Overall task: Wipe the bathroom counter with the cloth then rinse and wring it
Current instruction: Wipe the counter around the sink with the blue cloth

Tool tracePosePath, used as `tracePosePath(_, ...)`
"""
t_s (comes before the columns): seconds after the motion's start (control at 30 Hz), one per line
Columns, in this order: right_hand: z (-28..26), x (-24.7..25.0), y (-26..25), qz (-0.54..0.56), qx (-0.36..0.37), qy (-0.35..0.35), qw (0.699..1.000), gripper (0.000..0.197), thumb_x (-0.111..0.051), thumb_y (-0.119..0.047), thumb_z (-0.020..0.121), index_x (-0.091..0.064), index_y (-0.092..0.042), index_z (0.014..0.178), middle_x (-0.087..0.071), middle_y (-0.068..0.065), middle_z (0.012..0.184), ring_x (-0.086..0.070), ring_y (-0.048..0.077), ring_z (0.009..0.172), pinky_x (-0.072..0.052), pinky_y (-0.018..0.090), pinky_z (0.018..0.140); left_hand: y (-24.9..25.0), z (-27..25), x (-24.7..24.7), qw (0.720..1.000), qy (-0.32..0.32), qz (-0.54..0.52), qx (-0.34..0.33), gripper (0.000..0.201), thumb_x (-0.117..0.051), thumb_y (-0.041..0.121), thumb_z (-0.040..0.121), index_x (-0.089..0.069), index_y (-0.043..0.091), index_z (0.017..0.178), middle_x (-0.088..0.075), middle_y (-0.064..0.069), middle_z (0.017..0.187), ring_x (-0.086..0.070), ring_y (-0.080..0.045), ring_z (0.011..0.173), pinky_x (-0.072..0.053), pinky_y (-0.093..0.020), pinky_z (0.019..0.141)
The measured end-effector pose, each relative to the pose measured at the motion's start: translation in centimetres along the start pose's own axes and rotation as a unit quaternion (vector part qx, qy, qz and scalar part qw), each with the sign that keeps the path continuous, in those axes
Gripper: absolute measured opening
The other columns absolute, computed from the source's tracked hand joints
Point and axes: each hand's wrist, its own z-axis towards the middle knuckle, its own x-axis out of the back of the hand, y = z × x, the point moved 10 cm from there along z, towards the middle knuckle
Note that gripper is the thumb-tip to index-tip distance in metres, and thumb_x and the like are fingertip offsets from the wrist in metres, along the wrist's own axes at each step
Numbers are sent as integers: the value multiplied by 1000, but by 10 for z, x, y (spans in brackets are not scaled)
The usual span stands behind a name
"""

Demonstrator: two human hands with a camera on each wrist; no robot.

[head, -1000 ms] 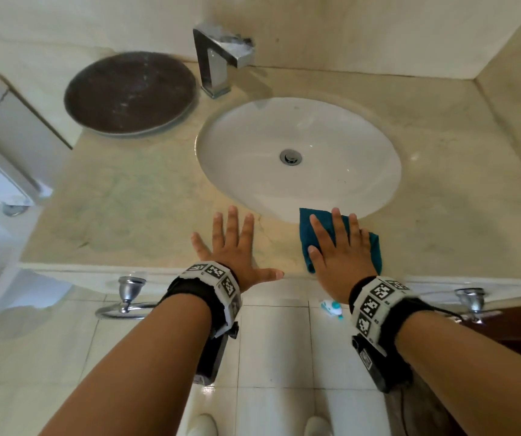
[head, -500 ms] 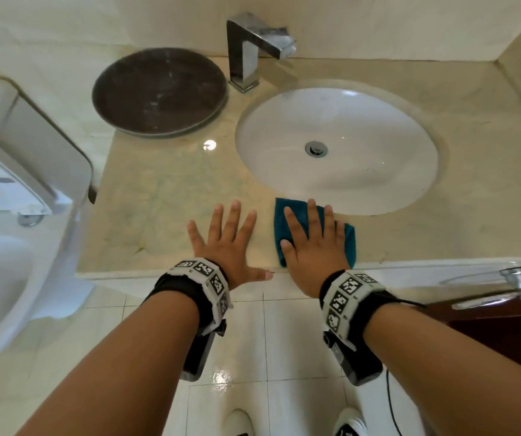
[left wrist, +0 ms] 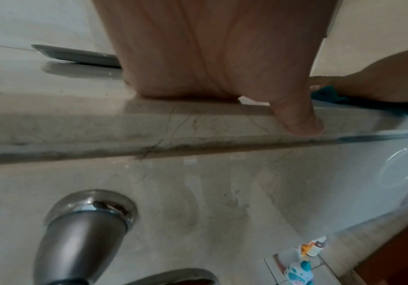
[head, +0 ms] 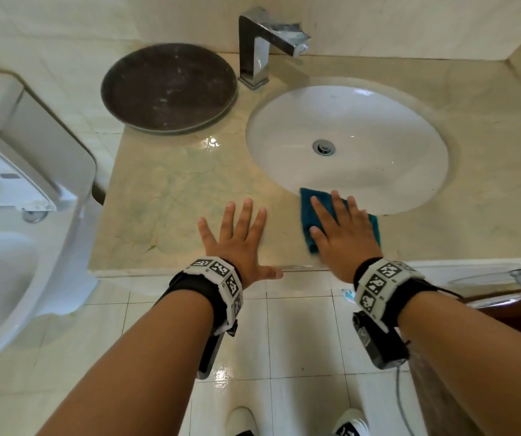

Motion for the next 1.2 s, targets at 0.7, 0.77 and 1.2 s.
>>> tracePosePath(0.7, -4, -1, -11, 9, 16, 14, 1000, 57, -14, -48, 97, 14, -37, 146, 21, 0, 156, 15, 26, 144, 6, 44, 116, 0, 1, 1, 1000, 6, 11, 3, 117, -44, 83, 67, 28, 30, 142, 38, 4, 149, 32, -25, 138, 10, -68, 106)
tracePosePath(0.77, -7, 2, 22, 0, -23, 13, 1000, 57, -14, -47, 97, 14, -36, 146, 17, 2, 157, 11, 28, 145, 1, 47, 117, 0, 1, 0, 1000, 3, 7, 3, 116, -45, 82, 68, 28, 30, 142, 38, 4, 148, 33, -25, 138, 11, -68, 106)
tracePosePath(1.2, -7, -2, -38, 41, -41, 12, 998, 59, -12, -47, 98, 18, -32, 146, 27, 6, 154, 22, 33, 142, 12, 50, 113, 0, 3, -1, 999, 15, 29, 9, 116, -40, 84, 68, 29, 29, 142, 38, 2, 148, 31, -26, 139, 9, -68, 106)
